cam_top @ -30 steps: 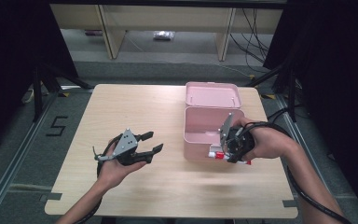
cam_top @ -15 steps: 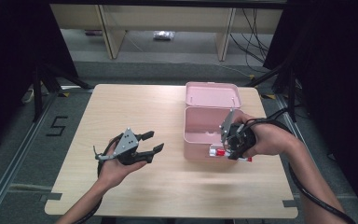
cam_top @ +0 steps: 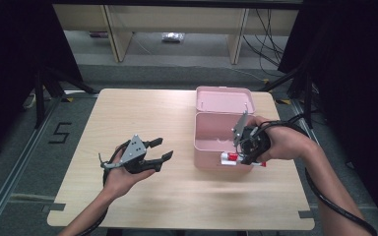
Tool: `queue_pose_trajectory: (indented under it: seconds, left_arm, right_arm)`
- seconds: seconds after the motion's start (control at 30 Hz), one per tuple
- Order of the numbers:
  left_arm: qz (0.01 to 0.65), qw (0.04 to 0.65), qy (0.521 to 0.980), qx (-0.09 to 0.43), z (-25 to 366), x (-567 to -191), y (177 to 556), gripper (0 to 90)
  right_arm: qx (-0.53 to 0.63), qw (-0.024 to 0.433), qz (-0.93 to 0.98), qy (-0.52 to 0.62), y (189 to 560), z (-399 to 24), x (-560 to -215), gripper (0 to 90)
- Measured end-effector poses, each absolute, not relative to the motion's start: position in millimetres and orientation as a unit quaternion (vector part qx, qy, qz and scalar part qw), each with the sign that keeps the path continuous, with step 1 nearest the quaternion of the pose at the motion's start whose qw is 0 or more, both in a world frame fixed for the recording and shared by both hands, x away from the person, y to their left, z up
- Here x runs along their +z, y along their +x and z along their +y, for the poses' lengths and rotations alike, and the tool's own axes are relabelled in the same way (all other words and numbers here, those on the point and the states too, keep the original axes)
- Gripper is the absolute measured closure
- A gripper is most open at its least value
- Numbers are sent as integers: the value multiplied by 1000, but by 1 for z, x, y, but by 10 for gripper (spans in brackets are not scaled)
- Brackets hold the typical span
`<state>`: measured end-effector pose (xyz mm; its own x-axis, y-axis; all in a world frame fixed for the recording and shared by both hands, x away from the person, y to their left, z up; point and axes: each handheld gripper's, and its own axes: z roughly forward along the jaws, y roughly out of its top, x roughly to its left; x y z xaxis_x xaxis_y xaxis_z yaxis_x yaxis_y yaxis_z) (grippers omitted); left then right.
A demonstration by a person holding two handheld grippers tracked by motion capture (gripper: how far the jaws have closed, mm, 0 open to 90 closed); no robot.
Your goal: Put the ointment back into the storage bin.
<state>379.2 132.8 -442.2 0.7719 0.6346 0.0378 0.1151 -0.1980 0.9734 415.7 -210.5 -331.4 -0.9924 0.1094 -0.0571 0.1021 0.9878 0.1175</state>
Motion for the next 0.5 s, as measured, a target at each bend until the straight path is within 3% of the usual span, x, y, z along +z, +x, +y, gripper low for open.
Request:
queue_pose_trajectory:
  seconds: [0.5]
  left_arm:
    - [251, 580, 742, 224, 132, -442, 379, 402]
  right_arm:
    - [51, 40, 997, 45, 423, -210, -325, 722]
